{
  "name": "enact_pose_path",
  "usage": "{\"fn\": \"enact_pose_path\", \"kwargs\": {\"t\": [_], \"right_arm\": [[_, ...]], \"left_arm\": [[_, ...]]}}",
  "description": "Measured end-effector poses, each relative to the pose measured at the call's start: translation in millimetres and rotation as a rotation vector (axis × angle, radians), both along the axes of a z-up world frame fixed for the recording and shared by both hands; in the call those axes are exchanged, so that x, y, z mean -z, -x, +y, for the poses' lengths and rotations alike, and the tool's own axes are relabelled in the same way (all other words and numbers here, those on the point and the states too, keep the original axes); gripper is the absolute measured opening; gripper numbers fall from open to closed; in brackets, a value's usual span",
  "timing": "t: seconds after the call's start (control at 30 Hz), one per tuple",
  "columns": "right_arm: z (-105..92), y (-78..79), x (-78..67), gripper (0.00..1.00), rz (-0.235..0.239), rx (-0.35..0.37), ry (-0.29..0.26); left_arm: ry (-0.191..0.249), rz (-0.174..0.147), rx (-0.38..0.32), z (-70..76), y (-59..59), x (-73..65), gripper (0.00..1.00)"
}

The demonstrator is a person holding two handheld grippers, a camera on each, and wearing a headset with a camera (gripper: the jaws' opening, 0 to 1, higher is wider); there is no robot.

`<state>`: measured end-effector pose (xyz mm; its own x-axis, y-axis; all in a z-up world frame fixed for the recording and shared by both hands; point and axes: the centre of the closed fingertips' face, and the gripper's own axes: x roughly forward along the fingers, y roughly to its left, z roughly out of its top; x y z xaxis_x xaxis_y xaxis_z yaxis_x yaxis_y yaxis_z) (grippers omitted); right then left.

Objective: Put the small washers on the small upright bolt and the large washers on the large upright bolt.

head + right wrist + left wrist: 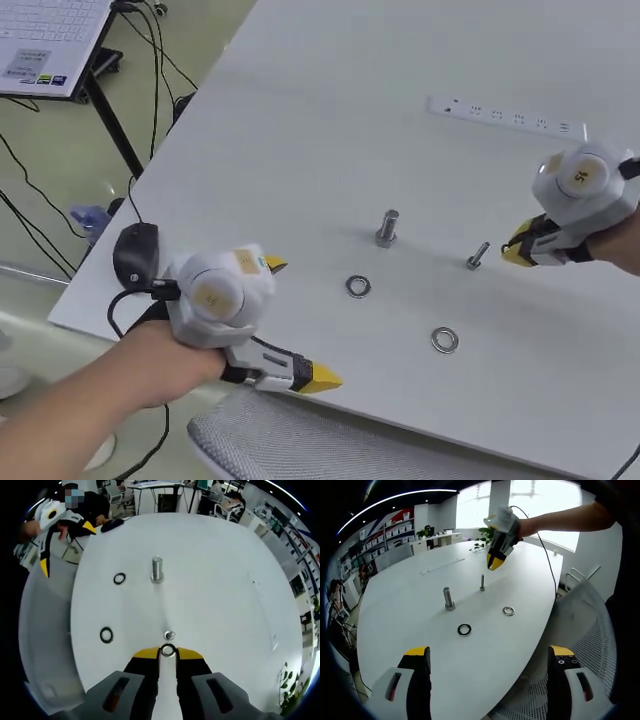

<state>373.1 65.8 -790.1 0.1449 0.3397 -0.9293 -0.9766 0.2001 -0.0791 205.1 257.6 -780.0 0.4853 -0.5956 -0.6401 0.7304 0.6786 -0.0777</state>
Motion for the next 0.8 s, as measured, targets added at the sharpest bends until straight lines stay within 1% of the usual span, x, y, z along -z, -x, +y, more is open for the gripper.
{"fn": "enact_pose_path", "kwargs": {"t": [0.1, 0.17, 0.4, 0.57, 0.63, 0.8], "right_arm": [[3.4, -4.5, 1.3, 0.12, 0.000, -0.008, 0.005], [5.5, -7.0, 3.3, 0.12, 0.001, -0.014, 0.010], [12.4, -10.4, 13.3, 0.12, 0.016, -0.024, 0.022], [16.3, -11.2, 16.2, 0.12, 0.025, -0.030, 0.026], [15.7, -11.6, 18.5, 0.12, 0.027, -0.032, 0.036], [16.4, -10.7, 20.5, 0.12, 0.034, -0.030, 0.038]], "left_arm": [[0.004, -0.003, -0.002, -0.1, -1.7, -0.8, 0.97], [0.010, -0.017, 0.000, -0.7, -3.5, -2.5, 0.96], [0.008, -0.006, -0.012, 1.9, -5.3, 0.1, 0.96], [0.012, 0.001, -0.013, 2.2, -5.4, 1.3, 0.96], [0.014, 0.004, -0.015, 3.0, -5.6, 1.7, 0.96], [0.014, 0.013, -0.014, 4.7, -6.0, 3.6, 0.94]]}}
